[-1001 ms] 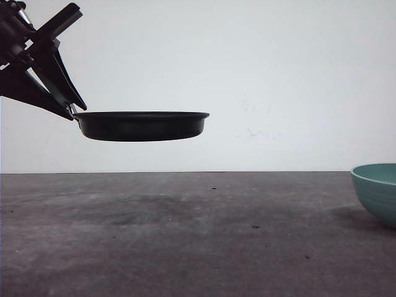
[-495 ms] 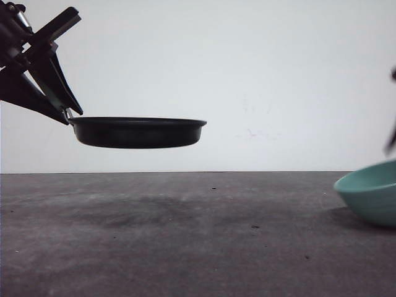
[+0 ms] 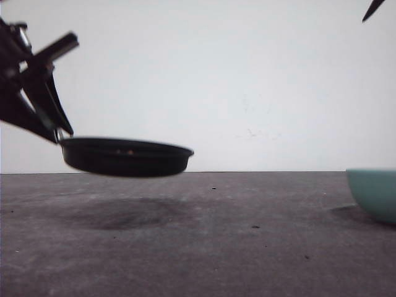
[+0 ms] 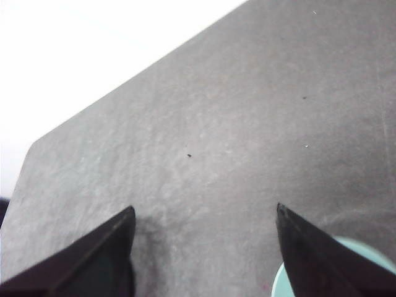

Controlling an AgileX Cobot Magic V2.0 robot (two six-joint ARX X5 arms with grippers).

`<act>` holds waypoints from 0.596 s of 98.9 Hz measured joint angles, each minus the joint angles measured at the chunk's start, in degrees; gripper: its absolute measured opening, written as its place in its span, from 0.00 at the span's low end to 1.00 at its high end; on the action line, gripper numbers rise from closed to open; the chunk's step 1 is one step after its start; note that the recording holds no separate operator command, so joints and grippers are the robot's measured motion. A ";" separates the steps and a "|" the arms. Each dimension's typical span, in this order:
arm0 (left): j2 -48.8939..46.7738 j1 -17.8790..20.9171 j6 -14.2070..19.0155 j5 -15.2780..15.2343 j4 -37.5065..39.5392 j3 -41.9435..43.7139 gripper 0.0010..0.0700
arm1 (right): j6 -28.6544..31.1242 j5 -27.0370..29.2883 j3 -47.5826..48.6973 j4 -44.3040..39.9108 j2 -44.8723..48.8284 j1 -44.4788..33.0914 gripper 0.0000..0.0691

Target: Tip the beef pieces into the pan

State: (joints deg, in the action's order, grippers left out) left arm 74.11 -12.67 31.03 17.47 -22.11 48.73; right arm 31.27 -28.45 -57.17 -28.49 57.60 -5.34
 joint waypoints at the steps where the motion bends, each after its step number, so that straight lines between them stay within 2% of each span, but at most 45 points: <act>1: 0.37 0.07 0.00 0.13 0.02 0.00 0.07 | -0.04 0.02 0.00 -0.17 -0.31 0.11 0.64; 20: 7.39 0.46 -0.13 1.70 0.04 0.00 0.07 | -3.93 0.31 0.00 -6.64 -5.66 2.78 0.64; 40: 10.29 0.79 -0.92 1.99 1.55 0.13 0.07 | -8.85 4.52 0.00 -13.75 -9.20 5.07 0.64; 59: 12.31 1.18 -1.38 1.81 2.60 0.50 0.07 | -11.41 8.63 0.00 -15.41 -11.21 5.35 0.64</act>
State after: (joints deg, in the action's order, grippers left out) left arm 86.41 -11.49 29.65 19.29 -19.51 49.23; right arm 19.86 -19.81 -57.17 -43.90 46.39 0.01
